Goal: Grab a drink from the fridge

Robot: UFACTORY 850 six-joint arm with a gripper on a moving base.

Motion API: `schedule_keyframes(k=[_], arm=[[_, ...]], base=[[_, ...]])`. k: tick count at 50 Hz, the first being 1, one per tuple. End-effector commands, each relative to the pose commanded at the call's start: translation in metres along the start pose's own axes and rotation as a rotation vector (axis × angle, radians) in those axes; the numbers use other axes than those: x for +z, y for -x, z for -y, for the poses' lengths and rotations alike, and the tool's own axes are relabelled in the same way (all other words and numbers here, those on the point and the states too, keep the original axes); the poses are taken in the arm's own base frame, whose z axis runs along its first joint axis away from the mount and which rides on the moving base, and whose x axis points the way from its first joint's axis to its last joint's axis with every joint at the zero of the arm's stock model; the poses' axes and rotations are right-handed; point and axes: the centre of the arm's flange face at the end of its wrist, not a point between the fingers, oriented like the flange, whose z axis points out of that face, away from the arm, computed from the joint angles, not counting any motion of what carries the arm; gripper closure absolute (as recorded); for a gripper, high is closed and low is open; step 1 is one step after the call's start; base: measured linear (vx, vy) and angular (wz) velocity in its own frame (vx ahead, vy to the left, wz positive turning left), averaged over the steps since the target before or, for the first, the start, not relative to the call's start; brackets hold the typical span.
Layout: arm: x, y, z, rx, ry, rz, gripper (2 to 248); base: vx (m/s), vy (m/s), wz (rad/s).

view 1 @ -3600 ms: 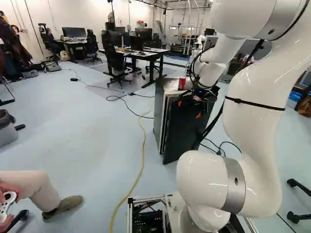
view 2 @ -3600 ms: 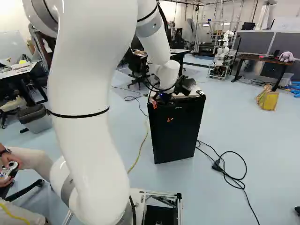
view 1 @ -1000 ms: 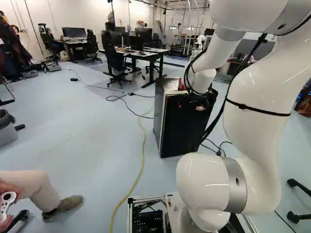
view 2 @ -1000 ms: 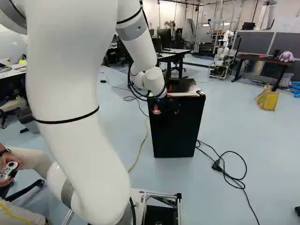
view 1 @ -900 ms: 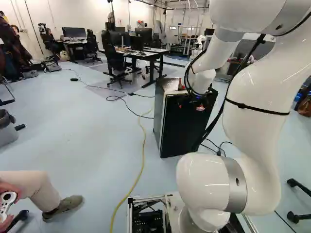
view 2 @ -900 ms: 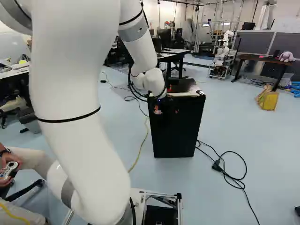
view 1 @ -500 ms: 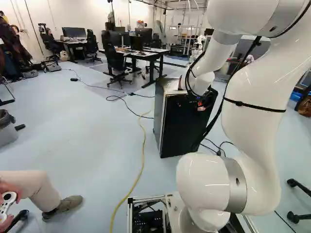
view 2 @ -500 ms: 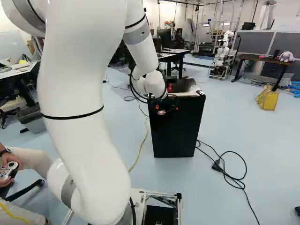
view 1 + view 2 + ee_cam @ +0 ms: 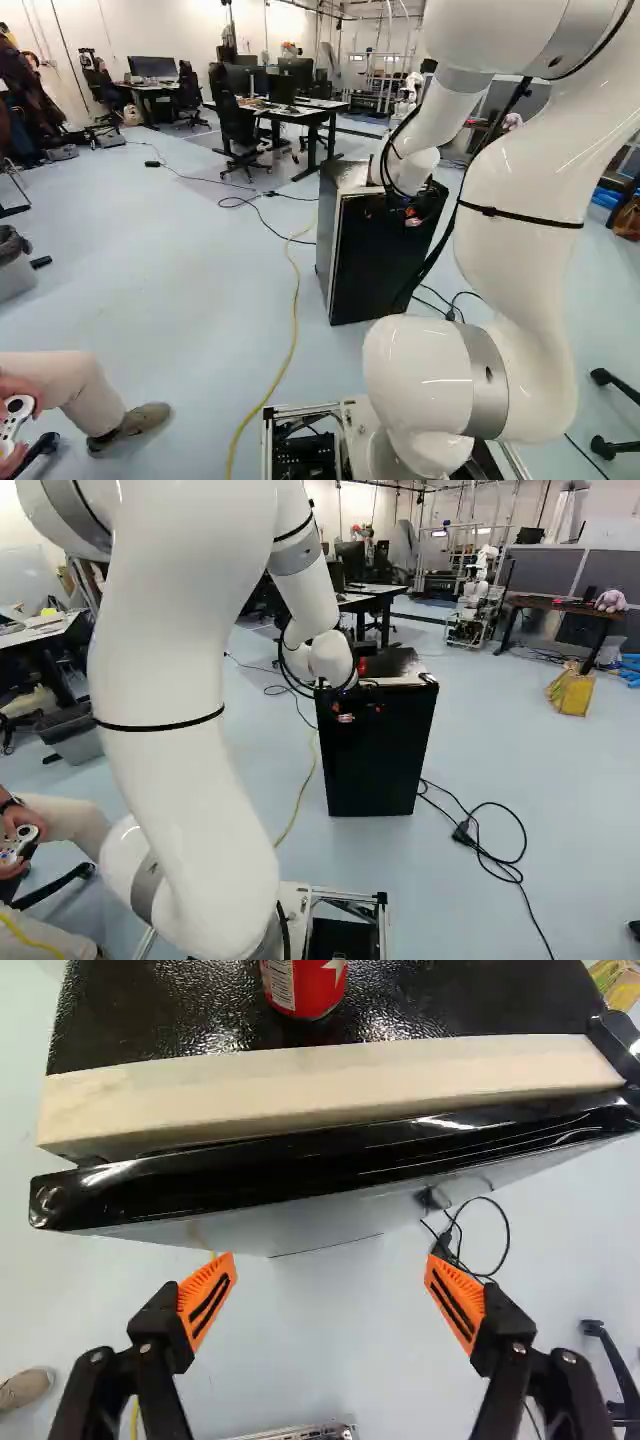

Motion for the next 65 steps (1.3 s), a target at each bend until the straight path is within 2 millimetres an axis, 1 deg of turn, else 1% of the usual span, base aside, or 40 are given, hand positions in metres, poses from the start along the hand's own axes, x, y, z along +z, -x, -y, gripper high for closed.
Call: schedule_keyframes(k=[65], arm=[[0.020,-0.026,0.004,-0.013,-0.006,-0.019,3]], base=[[0.000,0.000,0.000]])
